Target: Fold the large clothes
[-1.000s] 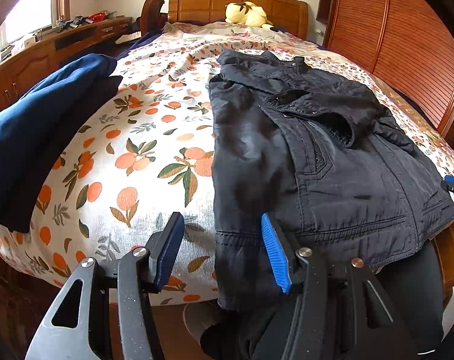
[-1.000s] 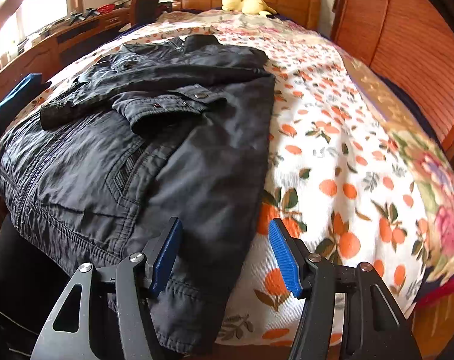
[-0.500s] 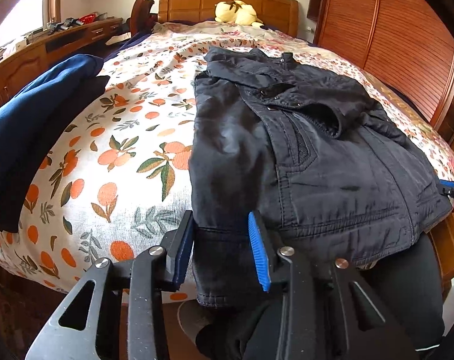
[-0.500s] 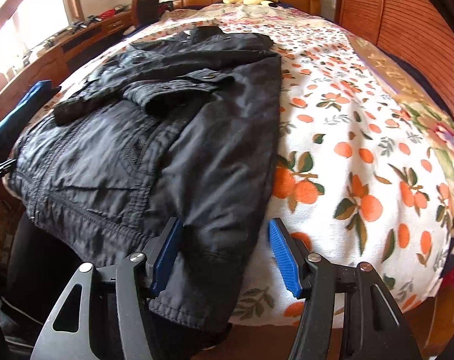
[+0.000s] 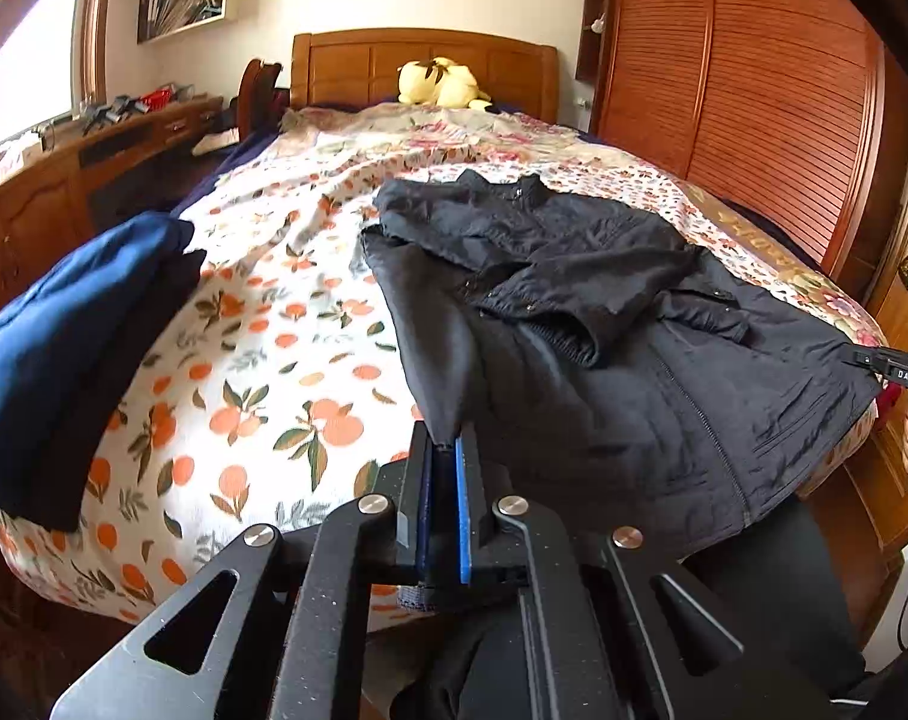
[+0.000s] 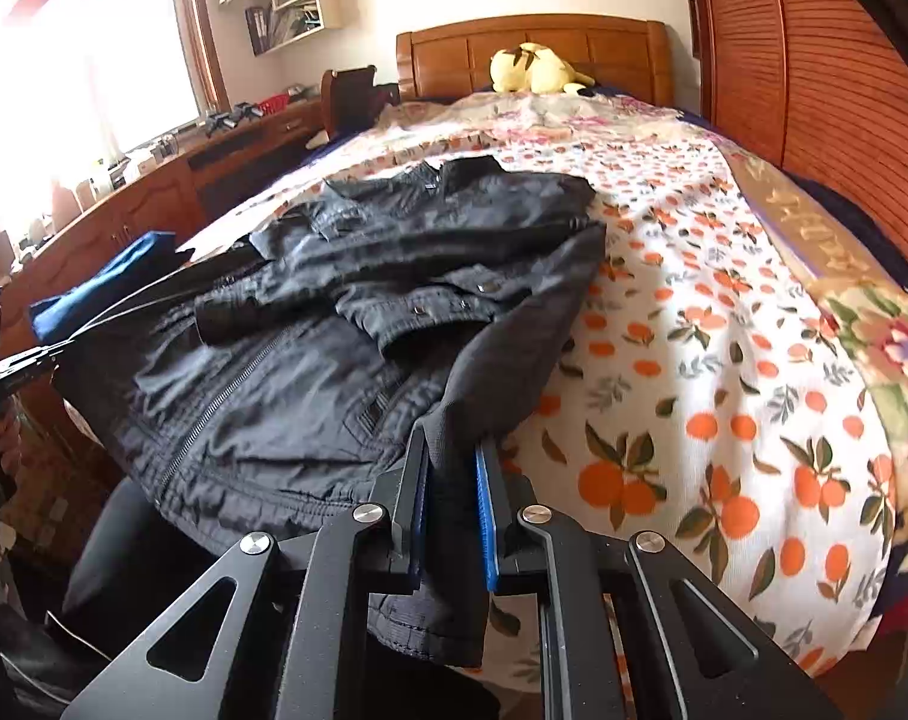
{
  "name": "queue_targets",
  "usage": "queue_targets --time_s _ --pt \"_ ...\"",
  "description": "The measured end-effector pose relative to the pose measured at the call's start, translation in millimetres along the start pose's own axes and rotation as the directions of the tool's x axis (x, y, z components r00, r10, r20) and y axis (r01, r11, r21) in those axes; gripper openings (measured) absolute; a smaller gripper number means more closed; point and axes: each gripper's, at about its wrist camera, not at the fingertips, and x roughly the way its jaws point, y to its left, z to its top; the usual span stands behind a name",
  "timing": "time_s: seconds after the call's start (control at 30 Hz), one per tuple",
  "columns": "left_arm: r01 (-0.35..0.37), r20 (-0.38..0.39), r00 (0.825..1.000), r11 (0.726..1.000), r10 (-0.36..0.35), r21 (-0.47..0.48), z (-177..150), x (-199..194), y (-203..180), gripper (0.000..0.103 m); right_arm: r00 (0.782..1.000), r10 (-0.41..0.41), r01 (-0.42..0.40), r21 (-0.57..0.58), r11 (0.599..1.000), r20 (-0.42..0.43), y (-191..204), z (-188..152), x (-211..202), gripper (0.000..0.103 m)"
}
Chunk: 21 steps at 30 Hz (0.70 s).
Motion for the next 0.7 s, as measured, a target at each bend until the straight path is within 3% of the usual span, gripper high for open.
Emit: queue_targets --time_s 0.37,0.5,0.7 --pt "-0.02 -0.048 0.999 1.0 0.021 0.017 -8.1 15.1 0.9 0.007 0.995 -0.055 0.055 -0.005 0.998 -0.083 2.1 -4.7 23.8 0.014" --pt "0.0 -0.08 0.997 0.999 0.004 0.038 -13.2 20.2 -1.5 0.007 0.991 -0.023 0.027 0.03 0.999 -0.13 -3.1 -9.9 39.3 0.014" --pt "-0.016 -0.016 1.0 0.997 0.017 0.079 9.1 -1.9 -6.3 0.006 0.997 0.036 -0.033 0.053 0.998 -0.062 -8.9 6.2 23.9 0.009"
